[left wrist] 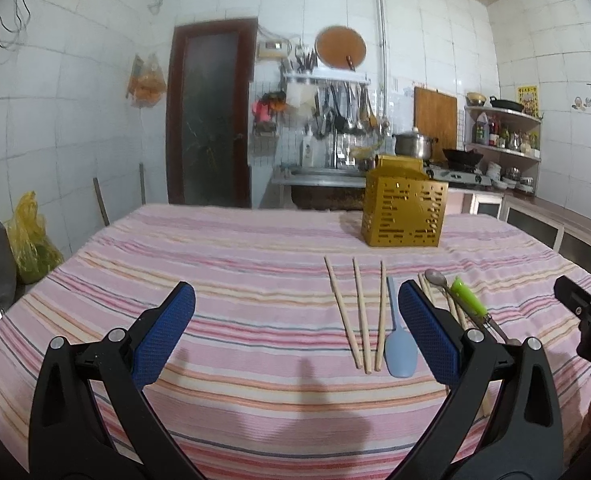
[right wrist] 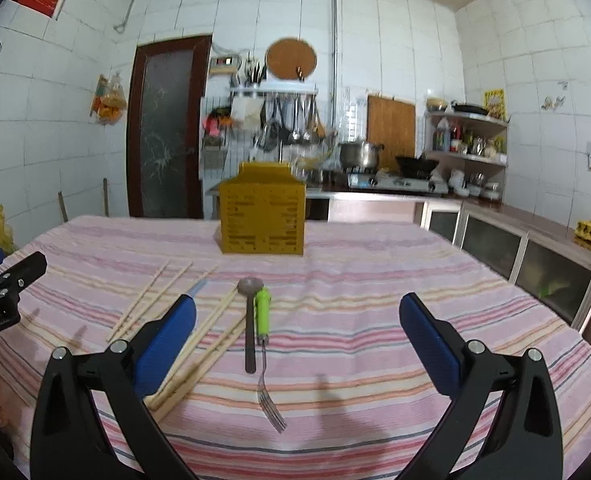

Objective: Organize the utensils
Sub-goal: 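Grasp the green-handled fork with the right tool while the left tool grasps a chopstick, then carry fork and chopstick into the yellow holder while both tools open to release, then grasp the grey spoon with the right tool while the left tool grasps another chopstick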

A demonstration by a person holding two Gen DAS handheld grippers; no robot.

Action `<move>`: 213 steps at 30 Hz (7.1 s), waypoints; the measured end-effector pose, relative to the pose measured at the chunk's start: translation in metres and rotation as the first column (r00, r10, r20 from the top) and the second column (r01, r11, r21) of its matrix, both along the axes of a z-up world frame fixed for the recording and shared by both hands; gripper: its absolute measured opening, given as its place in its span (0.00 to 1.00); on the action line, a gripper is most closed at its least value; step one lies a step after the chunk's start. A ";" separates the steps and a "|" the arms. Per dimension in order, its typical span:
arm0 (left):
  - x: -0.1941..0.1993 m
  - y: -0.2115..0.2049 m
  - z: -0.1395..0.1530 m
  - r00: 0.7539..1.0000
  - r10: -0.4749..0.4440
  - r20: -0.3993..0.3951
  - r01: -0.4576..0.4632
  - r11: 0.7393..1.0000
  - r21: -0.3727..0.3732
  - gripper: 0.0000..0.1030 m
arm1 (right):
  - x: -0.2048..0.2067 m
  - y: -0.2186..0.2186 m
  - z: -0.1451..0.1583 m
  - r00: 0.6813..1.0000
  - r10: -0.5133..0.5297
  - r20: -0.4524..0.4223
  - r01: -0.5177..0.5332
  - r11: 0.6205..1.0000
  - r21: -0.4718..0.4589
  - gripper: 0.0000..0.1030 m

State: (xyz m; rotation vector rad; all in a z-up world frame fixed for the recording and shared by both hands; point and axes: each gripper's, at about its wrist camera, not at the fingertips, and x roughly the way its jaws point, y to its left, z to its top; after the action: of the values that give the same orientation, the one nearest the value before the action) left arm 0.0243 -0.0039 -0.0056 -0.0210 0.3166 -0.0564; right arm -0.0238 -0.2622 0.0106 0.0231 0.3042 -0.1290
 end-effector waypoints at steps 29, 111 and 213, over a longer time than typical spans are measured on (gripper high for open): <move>0.203 -0.031 -0.023 0.909 -0.076 -0.410 0.120 0.989 0.083 0.95 | 0.179 -0.028 -0.040 0.873 0.045 -0.485 -0.010 0.997 0.076 0.89; 0.131 -0.001 0.083 0.994 -0.055 -0.091 0.047 0.995 -0.092 0.04 | 0.130 -0.042 0.051 1.000 0.029 -0.013 -0.025 0.980 0.198 0.14; 0.262 -0.065 -0.053 0.845 -0.048 -0.533 0.114 0.989 0.092 0.95 | 0.238 0.020 -0.069 0.838 0.069 -0.542 -0.045 0.997 0.057 0.61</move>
State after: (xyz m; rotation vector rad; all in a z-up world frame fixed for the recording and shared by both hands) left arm 0.2863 -0.0693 -0.0587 0.0996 0.8788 -0.1165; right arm 0.2140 -0.2419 -0.0589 0.0190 0.8807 -0.0671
